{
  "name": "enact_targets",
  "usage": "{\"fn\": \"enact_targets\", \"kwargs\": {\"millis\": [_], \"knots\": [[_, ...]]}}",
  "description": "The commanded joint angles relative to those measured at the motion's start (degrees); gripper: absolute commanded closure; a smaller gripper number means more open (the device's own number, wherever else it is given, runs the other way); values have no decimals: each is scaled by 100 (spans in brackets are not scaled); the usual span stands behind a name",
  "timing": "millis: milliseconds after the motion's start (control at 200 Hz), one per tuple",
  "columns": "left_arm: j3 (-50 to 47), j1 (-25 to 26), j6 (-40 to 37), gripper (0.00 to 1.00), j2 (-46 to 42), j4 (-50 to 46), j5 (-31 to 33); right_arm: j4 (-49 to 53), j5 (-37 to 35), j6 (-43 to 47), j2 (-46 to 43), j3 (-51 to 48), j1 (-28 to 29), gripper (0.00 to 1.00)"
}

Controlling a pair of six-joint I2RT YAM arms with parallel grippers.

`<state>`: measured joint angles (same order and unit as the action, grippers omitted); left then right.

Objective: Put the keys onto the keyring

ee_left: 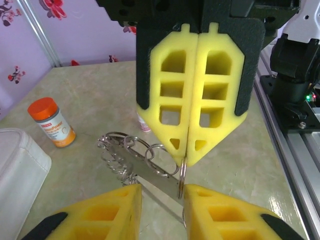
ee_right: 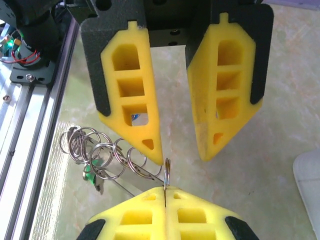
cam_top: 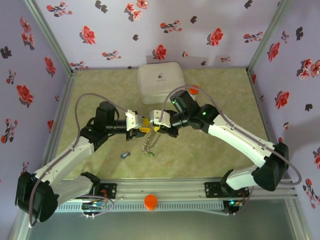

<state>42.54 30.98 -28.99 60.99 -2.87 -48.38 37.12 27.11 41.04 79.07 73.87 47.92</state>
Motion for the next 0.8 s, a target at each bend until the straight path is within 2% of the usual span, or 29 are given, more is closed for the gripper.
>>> {"fn": "enact_targets", "kwargs": {"millis": [0,120,290,500,605,670,690,745,795], "knots": [[289,92,-315,73,104,-403,5,140,-170,116,56,285,71,100],[355,127,-413,74,167,-646,-11,80,-230,55,100,339,112,100],[359,149,-458,87,233,-680,-36,25,-249,-42,122,330,140,100],[461,160,-493,89,365,-706,-27,-91,-152,-139,110,297,164,100],[478,163,-520,100,365,-675,-29,-121,-128,-182,109,243,164,100],[470,163,-542,100,345,-676,-27,-283,-118,-315,41,150,131,100],[470,163,-550,100,327,-679,-26,-376,-57,-435,-3,96,86,94],[434,165,-535,100,271,-624,-33,-753,371,-826,-174,-147,-101,69],[368,163,-457,100,207,-457,-69,-1255,890,-1126,-382,-523,-344,64]]}}
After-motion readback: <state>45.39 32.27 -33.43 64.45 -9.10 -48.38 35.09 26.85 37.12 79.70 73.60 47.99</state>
